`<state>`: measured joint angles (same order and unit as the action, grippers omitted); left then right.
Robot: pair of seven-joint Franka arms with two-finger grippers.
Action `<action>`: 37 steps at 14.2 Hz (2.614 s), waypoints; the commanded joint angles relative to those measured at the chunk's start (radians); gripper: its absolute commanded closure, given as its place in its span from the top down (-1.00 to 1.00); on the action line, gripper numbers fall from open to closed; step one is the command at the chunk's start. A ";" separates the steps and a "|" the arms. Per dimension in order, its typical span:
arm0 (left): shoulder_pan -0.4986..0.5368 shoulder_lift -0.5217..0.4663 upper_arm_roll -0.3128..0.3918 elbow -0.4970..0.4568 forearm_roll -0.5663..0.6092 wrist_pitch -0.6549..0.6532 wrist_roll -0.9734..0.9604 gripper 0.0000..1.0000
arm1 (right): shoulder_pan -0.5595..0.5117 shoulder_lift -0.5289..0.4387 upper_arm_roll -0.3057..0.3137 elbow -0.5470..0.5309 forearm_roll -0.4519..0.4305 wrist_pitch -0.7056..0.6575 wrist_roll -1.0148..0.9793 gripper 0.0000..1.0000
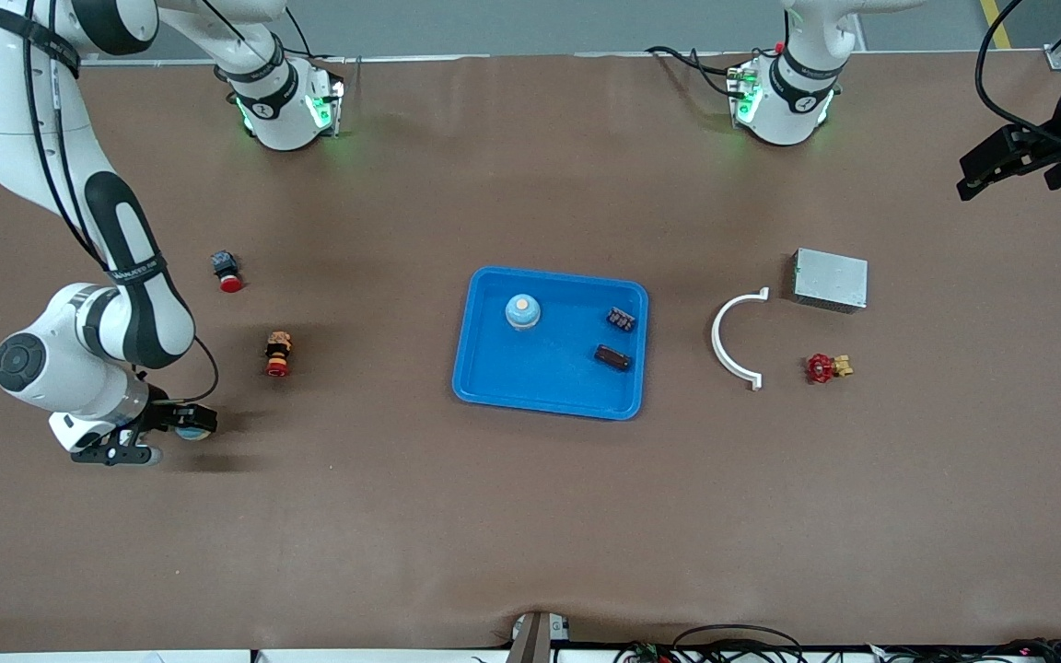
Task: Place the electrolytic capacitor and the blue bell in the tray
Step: 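Grasp the second blue bell with the right gripper while the left arm retracts, then carry the bell with the right gripper and lower it into the tray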
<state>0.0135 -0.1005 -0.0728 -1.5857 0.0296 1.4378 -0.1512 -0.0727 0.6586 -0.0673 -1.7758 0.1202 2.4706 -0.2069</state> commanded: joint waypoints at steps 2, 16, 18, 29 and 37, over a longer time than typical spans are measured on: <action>-0.010 -0.010 0.005 -0.022 -0.020 0.016 0.018 1.00 | -0.016 -0.008 0.011 -0.011 0.010 0.001 -0.059 -0.99; -0.010 -0.008 0.004 -0.028 -0.020 0.030 0.016 1.00 | 0.118 -0.117 0.012 0.102 -0.033 -0.327 0.255 -1.00; -0.010 -0.008 0.004 -0.028 -0.020 0.030 0.016 1.00 | 0.189 -0.131 0.017 0.139 -0.031 -0.386 0.424 -1.00; -0.015 -0.002 0.002 -0.028 -0.008 0.038 0.016 1.00 | 0.582 -0.119 0.018 0.225 -0.019 -0.340 1.168 -1.00; -0.018 -0.001 0.002 -0.028 -0.004 0.039 0.016 1.00 | 0.768 0.019 0.014 0.257 -0.105 -0.208 1.491 -1.00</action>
<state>0.0007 -0.0970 -0.0740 -1.6083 0.0289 1.4669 -0.1511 0.6773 0.6587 -0.0431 -1.5546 0.0463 2.2748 1.2277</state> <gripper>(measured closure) 0.000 0.383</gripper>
